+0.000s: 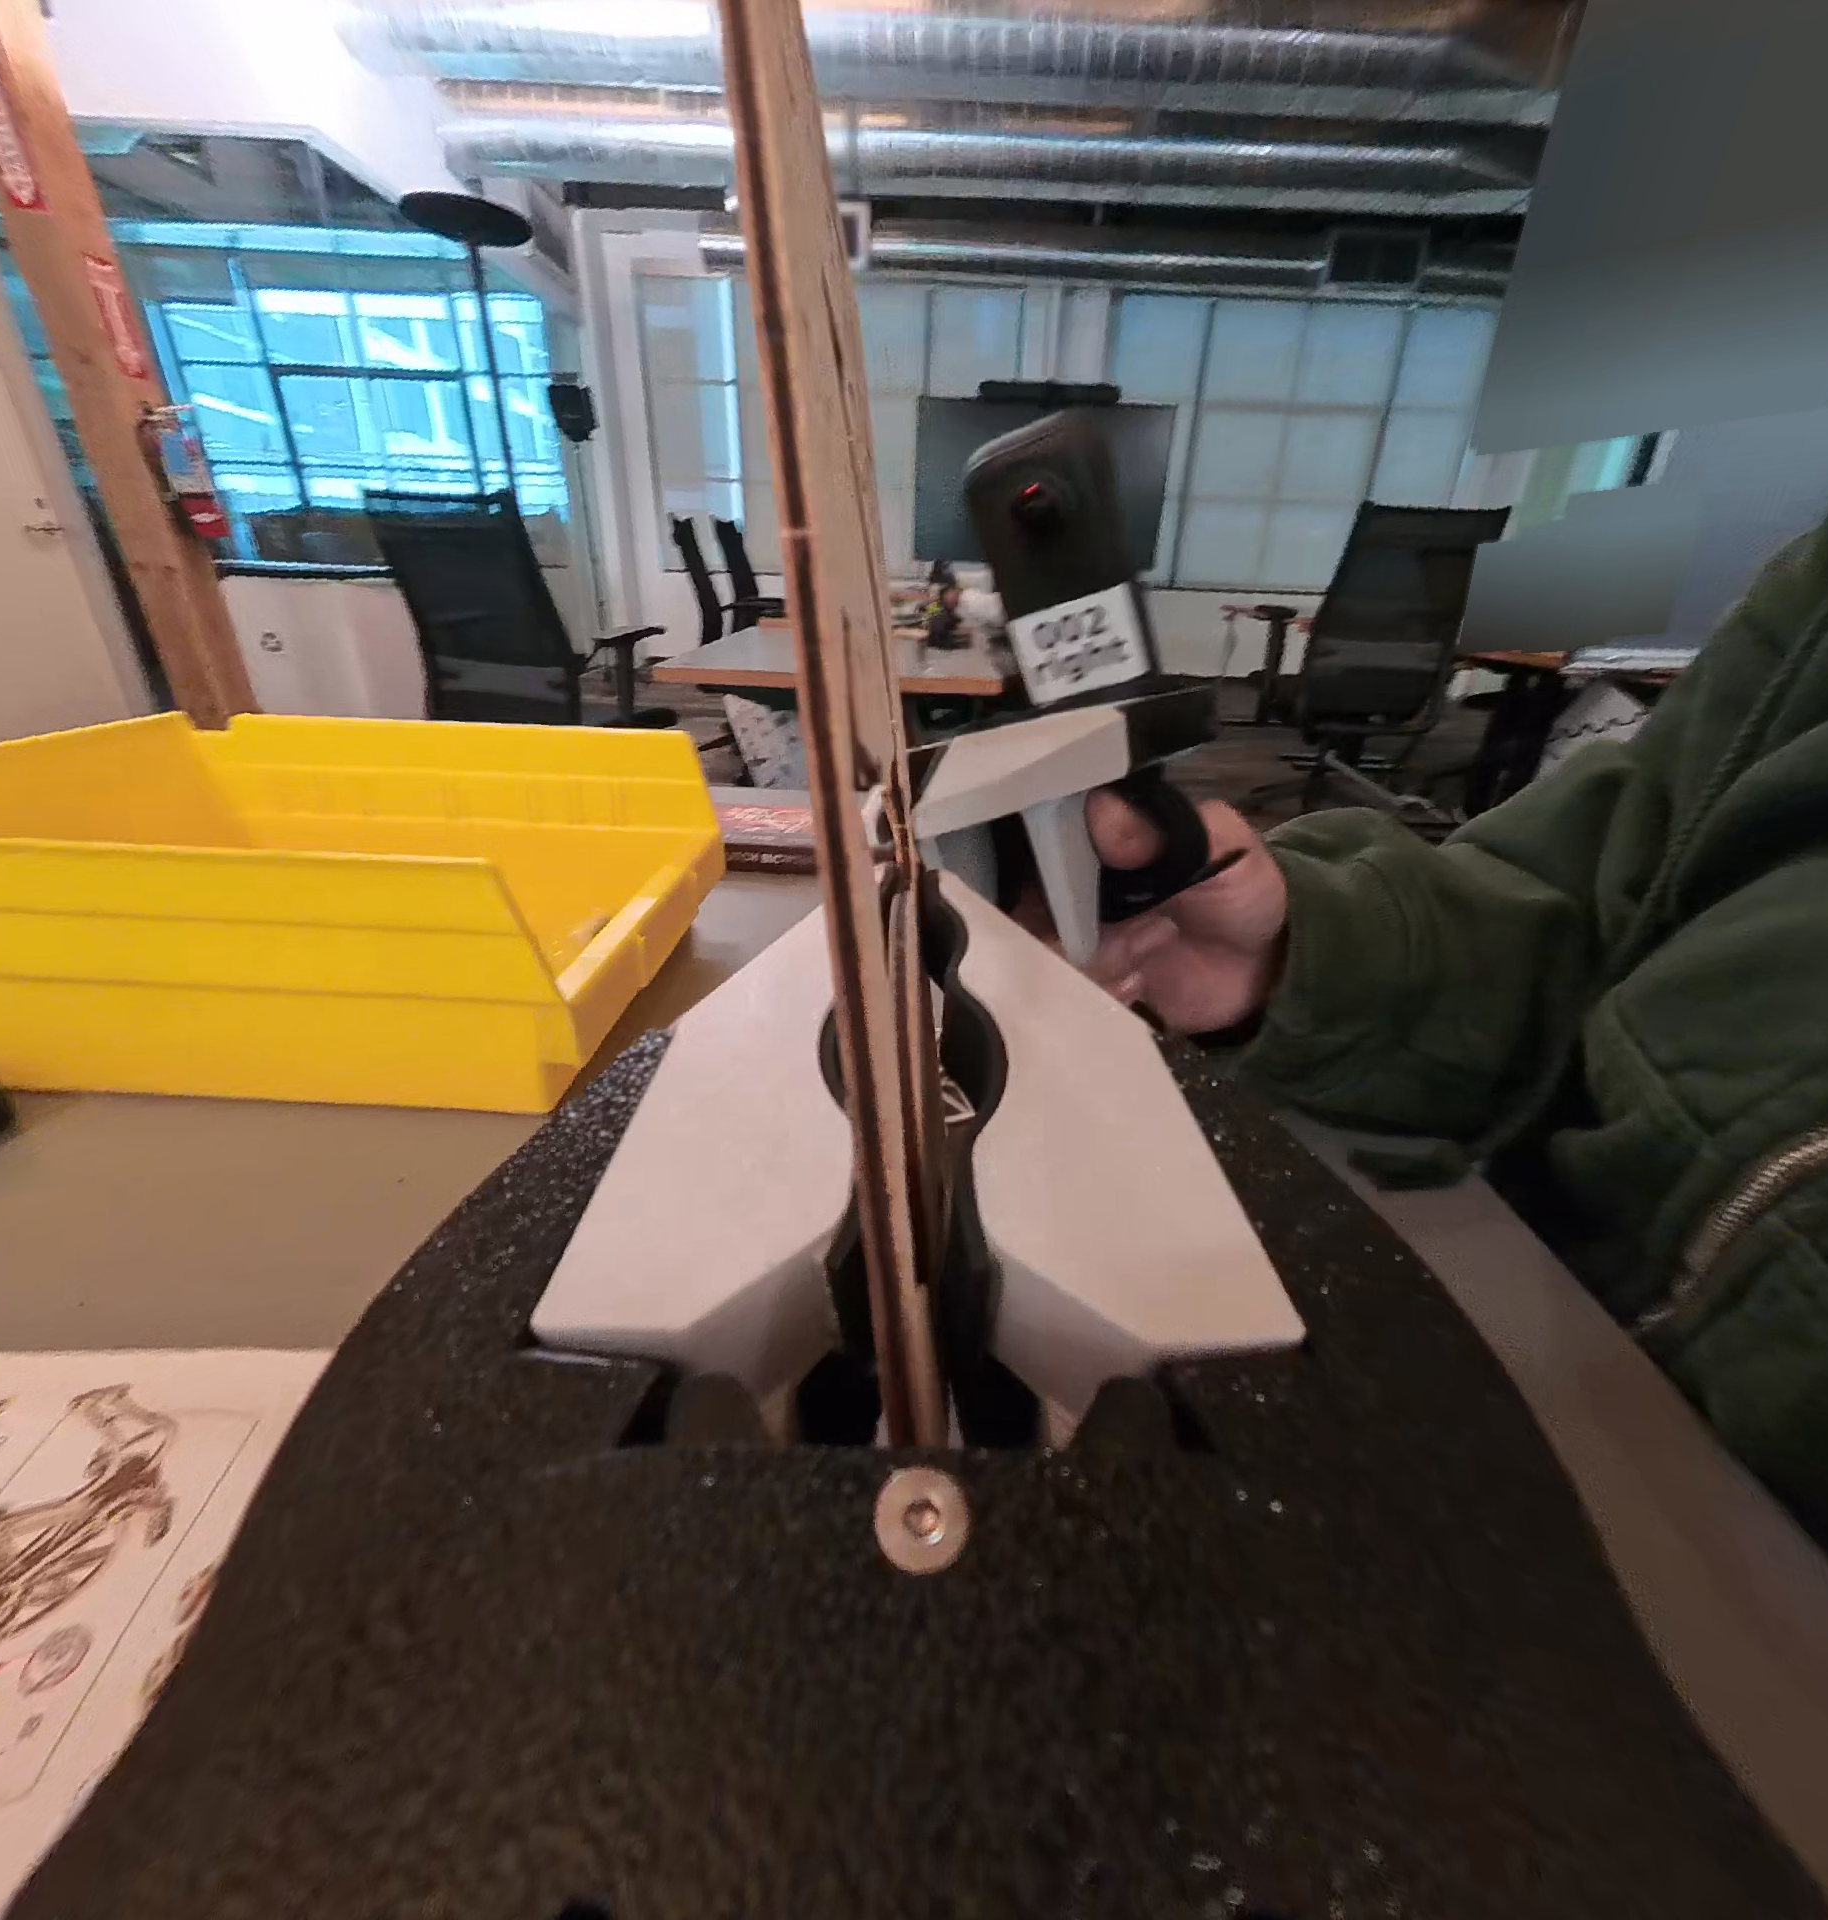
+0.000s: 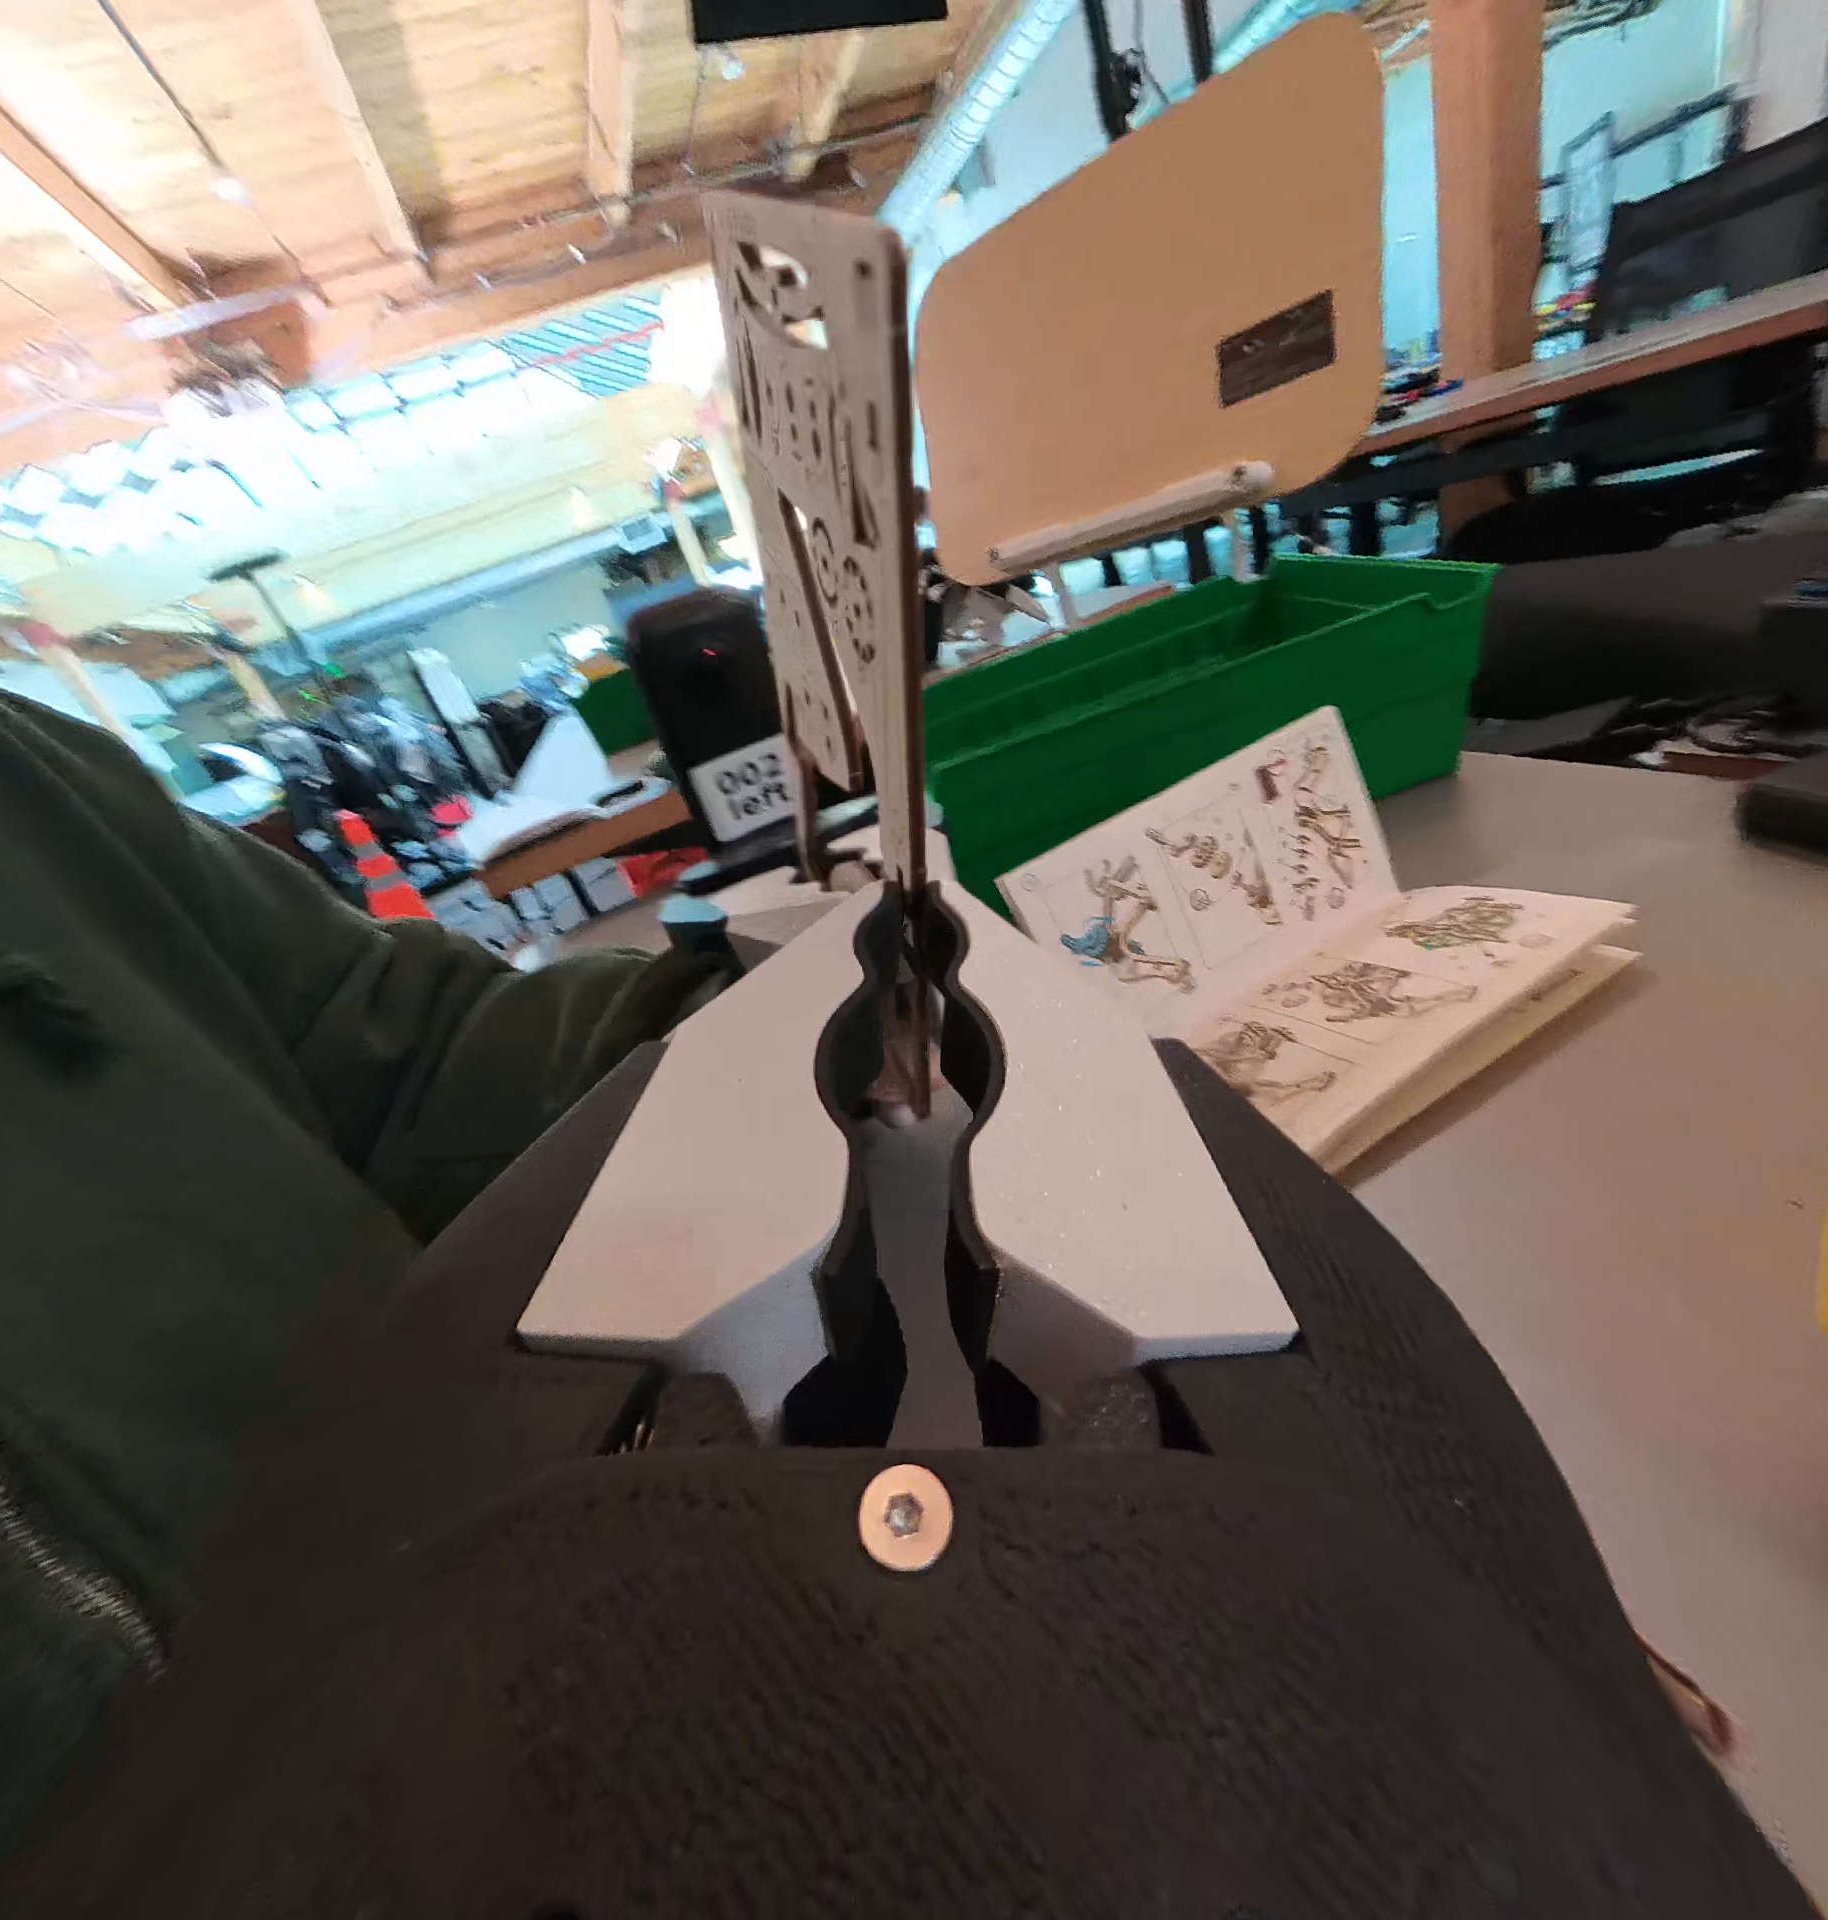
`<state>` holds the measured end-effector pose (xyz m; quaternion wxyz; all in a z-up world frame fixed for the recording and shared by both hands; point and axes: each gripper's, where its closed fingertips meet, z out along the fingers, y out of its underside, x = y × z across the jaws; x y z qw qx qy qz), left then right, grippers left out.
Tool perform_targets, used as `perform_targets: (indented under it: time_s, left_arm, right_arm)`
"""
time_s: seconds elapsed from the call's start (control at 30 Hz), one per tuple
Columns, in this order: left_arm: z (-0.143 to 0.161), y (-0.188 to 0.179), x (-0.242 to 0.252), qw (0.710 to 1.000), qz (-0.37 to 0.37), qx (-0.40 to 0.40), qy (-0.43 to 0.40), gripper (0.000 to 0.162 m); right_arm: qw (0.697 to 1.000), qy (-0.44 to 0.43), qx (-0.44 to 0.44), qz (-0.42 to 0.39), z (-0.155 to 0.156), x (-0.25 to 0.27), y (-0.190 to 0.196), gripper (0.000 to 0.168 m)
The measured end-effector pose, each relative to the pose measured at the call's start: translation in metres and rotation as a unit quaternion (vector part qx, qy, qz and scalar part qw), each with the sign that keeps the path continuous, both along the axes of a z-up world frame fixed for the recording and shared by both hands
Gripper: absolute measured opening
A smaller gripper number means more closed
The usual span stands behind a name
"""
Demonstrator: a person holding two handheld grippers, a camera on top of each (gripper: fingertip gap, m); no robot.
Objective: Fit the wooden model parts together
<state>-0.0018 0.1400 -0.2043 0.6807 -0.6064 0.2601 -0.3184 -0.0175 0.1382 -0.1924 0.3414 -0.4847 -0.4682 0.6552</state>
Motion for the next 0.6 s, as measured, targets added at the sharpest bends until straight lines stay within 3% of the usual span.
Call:
perform_targets:
  time_s: [0.2, 0.6]
  left_arm:
    - [-0.003, 0.004, -0.003, 0.999, 0.036, 0.004, 0.011, 0.0]
    - [-0.009, 0.003, -0.002, 1.0, 0.0, -0.009, 0.0, 0.001]
  right_arm:
    - [0.994, -0.032, 0.096, -0.049, -0.004, -0.002, 0.004, 0.004]
    - [0.995, -0.065, 0.076, -0.013, -0.015, 0.001, 0.003, 0.001]
